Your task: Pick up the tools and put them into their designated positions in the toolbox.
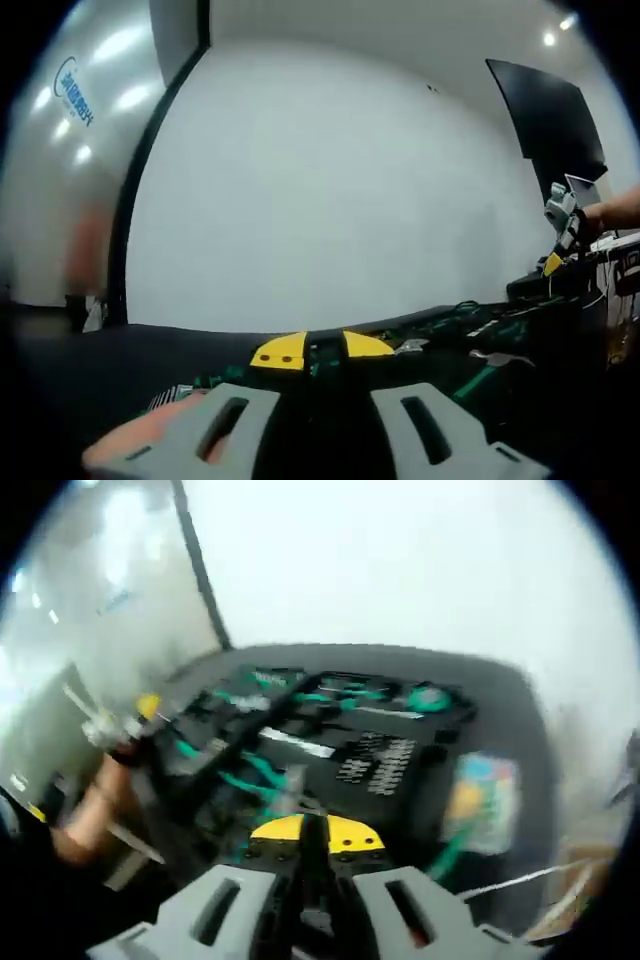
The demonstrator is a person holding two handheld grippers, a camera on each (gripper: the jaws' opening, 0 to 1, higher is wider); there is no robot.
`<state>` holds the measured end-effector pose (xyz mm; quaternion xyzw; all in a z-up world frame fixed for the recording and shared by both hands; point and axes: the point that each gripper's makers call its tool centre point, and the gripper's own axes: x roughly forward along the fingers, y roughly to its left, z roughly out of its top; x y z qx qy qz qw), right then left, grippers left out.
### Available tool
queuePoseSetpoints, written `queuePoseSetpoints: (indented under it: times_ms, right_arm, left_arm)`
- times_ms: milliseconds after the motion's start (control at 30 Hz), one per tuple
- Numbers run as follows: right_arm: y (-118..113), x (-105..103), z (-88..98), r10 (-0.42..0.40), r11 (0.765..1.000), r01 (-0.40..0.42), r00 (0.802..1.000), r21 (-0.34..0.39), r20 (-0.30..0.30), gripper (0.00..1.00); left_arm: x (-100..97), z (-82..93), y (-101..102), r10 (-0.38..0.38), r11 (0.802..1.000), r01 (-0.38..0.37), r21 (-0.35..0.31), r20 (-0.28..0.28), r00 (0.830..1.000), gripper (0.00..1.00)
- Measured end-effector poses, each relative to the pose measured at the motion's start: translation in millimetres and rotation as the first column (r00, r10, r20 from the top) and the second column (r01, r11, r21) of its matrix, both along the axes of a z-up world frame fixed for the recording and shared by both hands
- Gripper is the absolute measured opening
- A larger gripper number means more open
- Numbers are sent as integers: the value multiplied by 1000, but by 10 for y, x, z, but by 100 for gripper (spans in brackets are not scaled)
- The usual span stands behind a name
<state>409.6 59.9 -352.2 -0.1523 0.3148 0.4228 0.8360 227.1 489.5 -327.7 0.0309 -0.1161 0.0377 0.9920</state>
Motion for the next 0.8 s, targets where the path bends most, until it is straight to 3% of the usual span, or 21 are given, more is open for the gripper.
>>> queuePoseSetpoints:
  times_ms: [67,133,267,367,467,600,700,800]
  right_arm:
    - [19,-132,-119,15,1000,-16,1000,-22,-6,0]
    - [13,-255,-252,22,999,-24,998,-43,-54,0]
    - [23,-307,-364,18,999,-21,997,-45,-72,0]
    - [108,-429,-415,35,999,-39,990,-27,-140,0]
    - [136,-432,-434,50,997,-57,993,-58,-109,0]
    - [286,-695,-432,104,994,-110,983,-29,-154,0]
    - [368,-737,-412,121,992,-124,985,-18,-122,0]
    - [420,-801,-387,164,984,-168,984,-59,-64,0]
  left_arm:
    - [-5,5,-15,-2,1000,2,1,1,1000,10]
    - [-6,0,-19,0,1000,0,4,-3,1000,10]
    - [11,-12,-53,2,1000,-1,27,-11,1000,10]
    - [36,-37,-86,3,998,-2,56,-26,1000,10]
    - [59,-72,-125,0,997,3,82,-46,999,10]
    - [67,-84,-137,1,995,4,99,-54,999,10]
    - [68,-77,-125,1,995,4,96,-50,999,10]
    - [60,-75,-129,2,996,3,90,-51,999,10]
